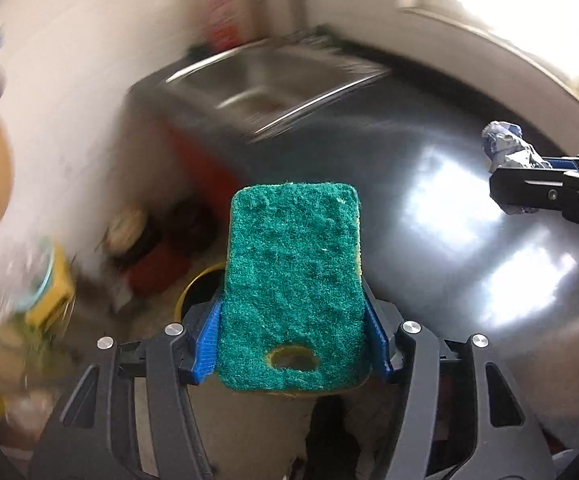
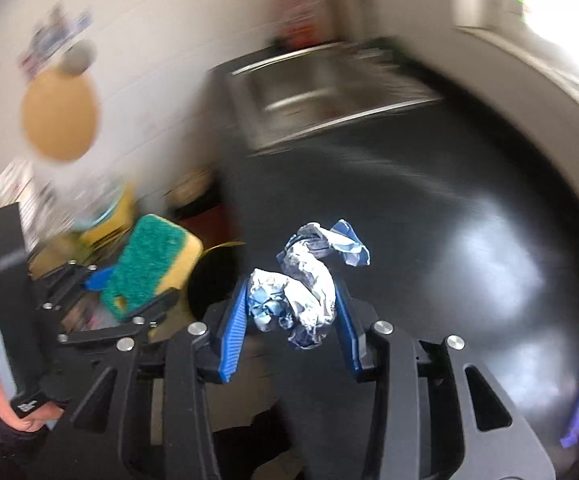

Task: Collect trash
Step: 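Carry sponge and tissue to the black bin and open both tools over it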

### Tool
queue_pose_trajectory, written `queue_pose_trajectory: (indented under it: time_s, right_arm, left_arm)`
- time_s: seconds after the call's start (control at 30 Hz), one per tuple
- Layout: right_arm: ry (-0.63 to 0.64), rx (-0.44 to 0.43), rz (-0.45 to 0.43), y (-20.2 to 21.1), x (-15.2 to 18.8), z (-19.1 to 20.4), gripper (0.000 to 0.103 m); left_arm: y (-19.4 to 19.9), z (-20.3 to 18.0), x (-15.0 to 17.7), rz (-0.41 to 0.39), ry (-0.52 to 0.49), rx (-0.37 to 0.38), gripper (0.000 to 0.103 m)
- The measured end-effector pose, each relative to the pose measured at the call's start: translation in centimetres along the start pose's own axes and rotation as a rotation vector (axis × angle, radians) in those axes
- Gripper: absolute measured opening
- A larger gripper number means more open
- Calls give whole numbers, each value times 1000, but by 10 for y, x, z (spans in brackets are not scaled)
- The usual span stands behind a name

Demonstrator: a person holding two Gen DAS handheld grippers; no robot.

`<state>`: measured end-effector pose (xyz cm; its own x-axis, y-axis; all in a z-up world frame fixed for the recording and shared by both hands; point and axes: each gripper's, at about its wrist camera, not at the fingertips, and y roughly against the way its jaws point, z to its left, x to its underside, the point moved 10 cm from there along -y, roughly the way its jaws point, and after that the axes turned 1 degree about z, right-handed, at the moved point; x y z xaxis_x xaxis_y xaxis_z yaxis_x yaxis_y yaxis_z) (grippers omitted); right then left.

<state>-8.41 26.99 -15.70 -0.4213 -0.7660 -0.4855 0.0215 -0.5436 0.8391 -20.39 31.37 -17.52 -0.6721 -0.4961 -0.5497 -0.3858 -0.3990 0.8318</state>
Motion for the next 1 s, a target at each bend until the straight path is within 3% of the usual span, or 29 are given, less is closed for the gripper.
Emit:
queue_pose_trajectory:
  time_s: [0.17,0.3,0.57,0.87,0.93,1.0]
  right_arm:
    - [94,-114,111,-69,-13,75,40]
    - [123,-133,189,-118,-15,104,41]
    - [141,-88,321,-217,-25,115,41]
    - [146,-78,371,-259,-38,118,44]
    - [153,-86,370,-261,-41,121,51]
    - [156,-81,364,-264,-44,121,63]
  left_arm:
    - [-28,75,47,85,129,-43,58]
    - [-58,112,75,130,197,-38,58]
    - [-134,140,84,180,256,35,58]
    - [-175,153,77,203,251,73,59]
    - [-179,155,76,209,252,77,62]
    - [-182,155,77,223,252,84,83]
